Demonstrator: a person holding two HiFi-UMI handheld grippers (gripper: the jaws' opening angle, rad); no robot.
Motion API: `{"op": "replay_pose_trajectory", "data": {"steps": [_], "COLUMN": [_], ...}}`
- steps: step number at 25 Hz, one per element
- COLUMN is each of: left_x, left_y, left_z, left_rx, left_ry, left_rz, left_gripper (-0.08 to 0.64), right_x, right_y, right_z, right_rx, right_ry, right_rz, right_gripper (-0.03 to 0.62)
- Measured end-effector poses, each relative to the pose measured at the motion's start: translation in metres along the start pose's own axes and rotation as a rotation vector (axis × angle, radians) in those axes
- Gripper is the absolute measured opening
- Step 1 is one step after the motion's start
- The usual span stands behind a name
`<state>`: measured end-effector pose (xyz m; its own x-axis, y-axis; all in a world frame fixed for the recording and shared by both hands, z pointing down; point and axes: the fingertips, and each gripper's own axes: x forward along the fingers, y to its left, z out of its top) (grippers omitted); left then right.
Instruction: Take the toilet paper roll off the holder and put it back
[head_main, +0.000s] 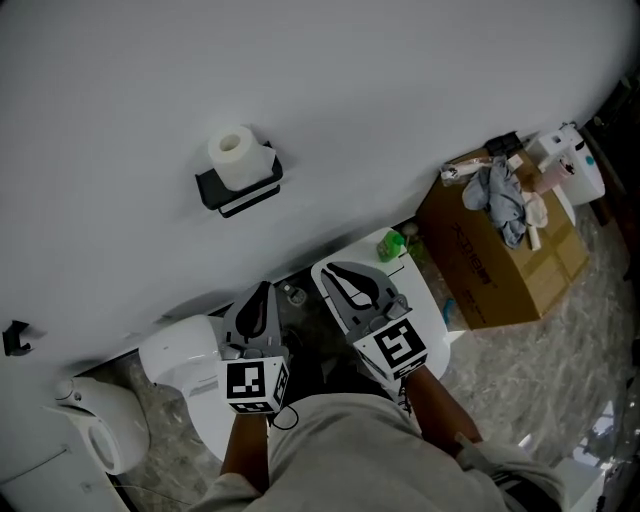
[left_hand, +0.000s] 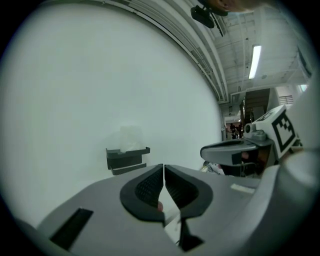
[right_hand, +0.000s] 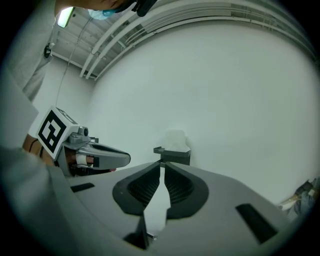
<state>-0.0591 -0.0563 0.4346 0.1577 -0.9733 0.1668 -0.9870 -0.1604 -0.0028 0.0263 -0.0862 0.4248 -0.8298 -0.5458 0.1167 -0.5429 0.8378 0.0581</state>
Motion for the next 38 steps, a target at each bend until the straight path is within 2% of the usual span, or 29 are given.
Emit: {"op": "replay_pose_trajectory", "data": {"steps": [2, 5, 7, 11, 16, 18, 22, 27, 38], "left_x": [-0.008, -0.020, -0.031, -0.057, -0.087, -0.101, -0.139, -0.169, -0.172], "left_y": [-0.005, -0.009, -0.012, -0.009, 0.001, 0.009, 0.043, 0.073, 0.076], "left_z": [-0.005, -0.006, -0.002, 0.009, 0.024, 0.032, 0.057, 0.066, 0.056], "left_rx": [-0.002, 0.001, 0.002, -0.007, -0.025, -0.022, -0.008, -0.018, 0.004], "left_ry": [0.010, 0.000, -0.019, -0.043, -0.087, -0.112, -0.186, -0.223, -0.227], "left_rz": [0.005, 0.016, 0.022, 0.028, 0.019, 0.038, 0.129, 0.158, 0.096], "left_gripper": [0.017, 0.012, 0.012, 0.012, 0.011, 0.012, 0.011, 0.011, 0.011], "right_x": [-0.010, -0.023, -0.031, -0.042, -0.041, -0.043, -0.050, -0.056, -0.049], "right_y": [0.000, -0.002, -0.002, 0.013, 0.054, 0.065, 0.076, 0.091, 0.109], "right_z": [-0.005, 0.000, 0.002, 0.014, 0.042, 0.050, 0.073, 0.100, 0.109], "right_rx": [0.013, 0.016, 0.021, -0.015, -0.087, -0.082, -0.101, -0.116, -0.155], "right_ry": [0.002, -0.058, -0.063, -0.069, -0.104, -0.115, -0.169, -0.200, -0.192], "right_rz": [-0.017, -0.062, -0.092, -0.130, -0.101, -0.121, -0.203, -0.233, -0.266], "right_gripper": [0.018, 0.006, 0.005, 0.005, 0.005, 0.005, 0.005, 0.005, 0.005]}}
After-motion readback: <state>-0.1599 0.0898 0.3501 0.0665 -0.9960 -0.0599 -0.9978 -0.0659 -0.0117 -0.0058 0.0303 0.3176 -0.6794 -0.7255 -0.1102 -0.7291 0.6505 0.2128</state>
